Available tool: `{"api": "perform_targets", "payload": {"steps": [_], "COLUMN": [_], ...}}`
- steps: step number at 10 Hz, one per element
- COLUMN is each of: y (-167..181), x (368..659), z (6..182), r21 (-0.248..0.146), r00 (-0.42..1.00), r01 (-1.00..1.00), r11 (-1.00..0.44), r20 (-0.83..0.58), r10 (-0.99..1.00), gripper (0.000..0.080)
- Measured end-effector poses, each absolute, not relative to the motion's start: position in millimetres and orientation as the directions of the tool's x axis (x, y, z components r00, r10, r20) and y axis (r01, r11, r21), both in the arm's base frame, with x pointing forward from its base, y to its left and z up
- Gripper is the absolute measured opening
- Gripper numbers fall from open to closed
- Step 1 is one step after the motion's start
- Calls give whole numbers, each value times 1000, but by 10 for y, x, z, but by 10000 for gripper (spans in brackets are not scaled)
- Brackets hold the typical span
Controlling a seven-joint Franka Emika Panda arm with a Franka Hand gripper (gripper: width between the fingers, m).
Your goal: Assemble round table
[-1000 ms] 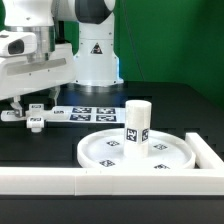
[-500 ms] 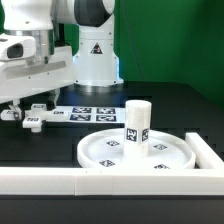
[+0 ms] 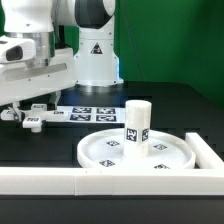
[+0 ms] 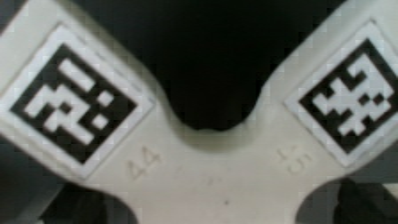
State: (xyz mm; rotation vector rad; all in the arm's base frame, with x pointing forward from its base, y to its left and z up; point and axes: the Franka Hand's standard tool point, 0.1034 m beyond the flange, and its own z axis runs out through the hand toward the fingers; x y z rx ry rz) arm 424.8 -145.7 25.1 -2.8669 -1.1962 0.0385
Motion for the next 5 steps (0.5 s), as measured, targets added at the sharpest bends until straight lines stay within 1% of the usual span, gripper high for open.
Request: {"api": "perform_targets", "payload": {"steps": [2,3,4,5], "y": [-1458,-1463,-1465,-1468], "x": [4238,4237,4238,4240], "z": [238,238,243,246], "r21": [-44,-44,-44,-43], "r00": [704,704,704,704], "r01": [709,709,709,709], "r11": [-703,-704,-704,-704], "r20": [-11,-11,-11,-11], "r10": [710,710,710,710], "gripper": [649,526,443,443]}}
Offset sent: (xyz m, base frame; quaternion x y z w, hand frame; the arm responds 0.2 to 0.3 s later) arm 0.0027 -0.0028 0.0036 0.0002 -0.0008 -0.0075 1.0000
